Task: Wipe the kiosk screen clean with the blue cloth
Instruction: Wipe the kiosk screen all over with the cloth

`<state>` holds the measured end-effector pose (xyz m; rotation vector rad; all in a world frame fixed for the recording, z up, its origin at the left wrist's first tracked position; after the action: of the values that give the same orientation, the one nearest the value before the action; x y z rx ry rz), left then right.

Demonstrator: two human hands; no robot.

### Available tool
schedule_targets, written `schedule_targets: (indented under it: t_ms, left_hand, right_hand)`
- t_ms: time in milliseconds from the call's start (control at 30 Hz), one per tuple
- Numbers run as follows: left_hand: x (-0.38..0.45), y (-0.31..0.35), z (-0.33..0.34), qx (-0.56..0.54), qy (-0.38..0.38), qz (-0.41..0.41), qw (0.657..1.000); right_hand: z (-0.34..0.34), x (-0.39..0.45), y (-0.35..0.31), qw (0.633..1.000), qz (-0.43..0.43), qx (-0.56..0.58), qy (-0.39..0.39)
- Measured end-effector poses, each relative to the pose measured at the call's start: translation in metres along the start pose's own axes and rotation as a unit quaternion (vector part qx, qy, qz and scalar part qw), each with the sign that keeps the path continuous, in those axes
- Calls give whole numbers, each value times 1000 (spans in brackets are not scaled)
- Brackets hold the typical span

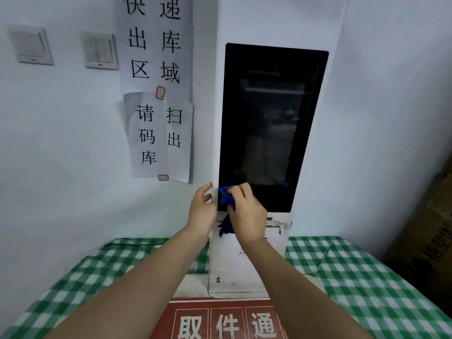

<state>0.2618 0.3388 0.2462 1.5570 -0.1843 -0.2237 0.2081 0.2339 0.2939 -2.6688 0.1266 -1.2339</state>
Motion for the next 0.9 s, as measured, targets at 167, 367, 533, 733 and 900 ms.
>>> schedule_targets:
  t_ms: [167,367,533,733,900]
  left_hand:
    - [-3,-1,6,-6,-7,-9,1000]
    - [-5,-1,7,-11,-9,-10,1000]
    - [-6,1,6,-19,-5,-11,1000]
    - [-8,1,4,-6,-9,-18,1000]
    - [-10,3,3,0,-15,-27,1000]
  right_hand:
    - [-13,6,11,999,-38,-35,1]
    - [-10,4,7,999,23,1,25]
    - [14,-1,-25,994,-91,-59,-31]
    - [-12,11,-2,999,-37,-21,14]
    - [-10,10,-1,1000,-5,2,29]
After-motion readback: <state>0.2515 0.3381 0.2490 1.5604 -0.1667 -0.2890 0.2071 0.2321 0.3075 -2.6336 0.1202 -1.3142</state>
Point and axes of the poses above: each hand's wrist, its own x-axis towards the middle knuckle, its own z-axis out of the palm, y = z × x, the point moved 10 cm from there along x, towards the middle knuckle, and after that the axes turned 5 degrees about -y, right-handed, at the moved point
